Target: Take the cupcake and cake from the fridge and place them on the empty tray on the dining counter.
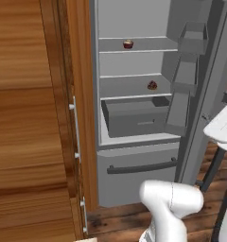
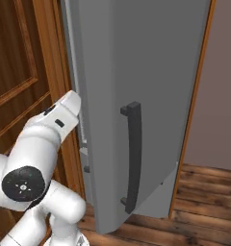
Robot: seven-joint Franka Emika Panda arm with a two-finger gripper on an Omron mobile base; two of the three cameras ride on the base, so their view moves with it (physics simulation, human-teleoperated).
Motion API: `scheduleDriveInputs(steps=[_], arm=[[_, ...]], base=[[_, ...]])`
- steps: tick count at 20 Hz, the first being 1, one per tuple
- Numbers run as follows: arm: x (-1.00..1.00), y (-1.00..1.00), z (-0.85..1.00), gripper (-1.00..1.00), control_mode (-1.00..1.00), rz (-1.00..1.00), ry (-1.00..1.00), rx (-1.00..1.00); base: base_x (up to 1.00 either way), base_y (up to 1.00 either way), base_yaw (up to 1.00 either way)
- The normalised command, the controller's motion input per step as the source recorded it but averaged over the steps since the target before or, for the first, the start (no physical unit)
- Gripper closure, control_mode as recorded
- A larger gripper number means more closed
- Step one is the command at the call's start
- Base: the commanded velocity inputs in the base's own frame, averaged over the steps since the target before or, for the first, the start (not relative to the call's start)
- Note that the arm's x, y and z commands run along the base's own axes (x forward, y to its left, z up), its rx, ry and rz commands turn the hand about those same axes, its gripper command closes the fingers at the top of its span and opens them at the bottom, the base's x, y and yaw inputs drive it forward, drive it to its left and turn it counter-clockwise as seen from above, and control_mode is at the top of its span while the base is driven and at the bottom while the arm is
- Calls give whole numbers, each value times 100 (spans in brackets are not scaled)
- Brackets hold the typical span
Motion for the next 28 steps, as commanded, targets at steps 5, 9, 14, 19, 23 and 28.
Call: scheduleDriveInputs(steps=[5, 9, 14, 19, 23, 28], arm=[[69, 46, -20, -100, -100, -20, 6, -9], [34, -33, -9, -100, -100, -24, 0, 0], [55, -6, -15, -100, -100, -30, 6, -1], [41, -8, -17, -100, -100, -1, 0, 0], [60, -1, -28, -100, -100, 0, 1, 0], [57, 0, -26, -100, -100, 0, 1, 0]], base=[[0, 0, 0], [0, 0, 0], [0, 0, 0], [0, 0, 0], [0, 0, 0], [0, 0, 0]])
